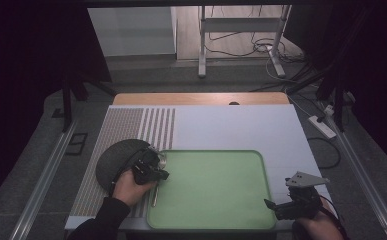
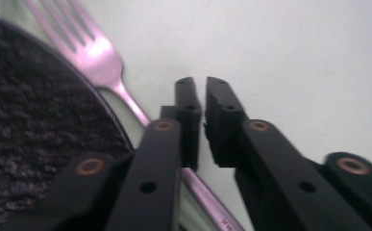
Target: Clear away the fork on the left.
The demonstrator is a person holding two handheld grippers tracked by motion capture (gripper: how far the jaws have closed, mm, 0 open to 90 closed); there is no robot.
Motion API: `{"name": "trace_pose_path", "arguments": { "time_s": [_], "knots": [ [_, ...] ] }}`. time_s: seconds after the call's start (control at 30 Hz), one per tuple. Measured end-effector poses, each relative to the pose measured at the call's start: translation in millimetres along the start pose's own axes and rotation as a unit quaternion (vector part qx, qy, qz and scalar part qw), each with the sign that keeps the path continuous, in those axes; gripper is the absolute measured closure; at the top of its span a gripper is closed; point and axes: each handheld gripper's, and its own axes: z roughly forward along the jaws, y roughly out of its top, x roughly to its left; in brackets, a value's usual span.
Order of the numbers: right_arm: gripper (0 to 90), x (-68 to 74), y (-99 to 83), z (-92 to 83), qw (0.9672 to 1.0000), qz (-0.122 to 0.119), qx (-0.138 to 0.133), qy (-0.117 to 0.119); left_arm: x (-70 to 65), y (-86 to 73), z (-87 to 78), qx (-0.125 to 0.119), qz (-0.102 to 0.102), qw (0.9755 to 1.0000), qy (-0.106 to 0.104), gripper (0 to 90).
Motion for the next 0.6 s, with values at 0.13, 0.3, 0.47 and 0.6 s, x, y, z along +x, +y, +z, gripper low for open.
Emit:
{"name": "trace_pose_path", "arguments": {
  "time_s": [0.13,0.3,0.47,0.6],
  "knots": [
    [0.3,0.2,0.0,0.1,1.0,0.0,-0.001,0.0,-2.5,-0.7,-5.1,-0.023,0.01,0.9997,0.003,59.4],
    [0.3,-0.1,0.0,0.0,1.0,0.001,-0.001,0.001,-1.0,-3.5,-7.8,-0.037,0.014,0.9992,0.011,42.3],
    [0.3,-0.2,-0.1,-0.2,1.0,0.001,-0.001,0.001,1.8,-6.3,-11.0,-0.059,0.016,0.9981,0.005,29.3],
    [0.3,-0.2,-0.1,-0.2,1.0,0.001,-0.001,0.001,3.4,-10.2,-11.6,-0.066,0.023,0.9974,-0.017,17.8]
  ]
}}
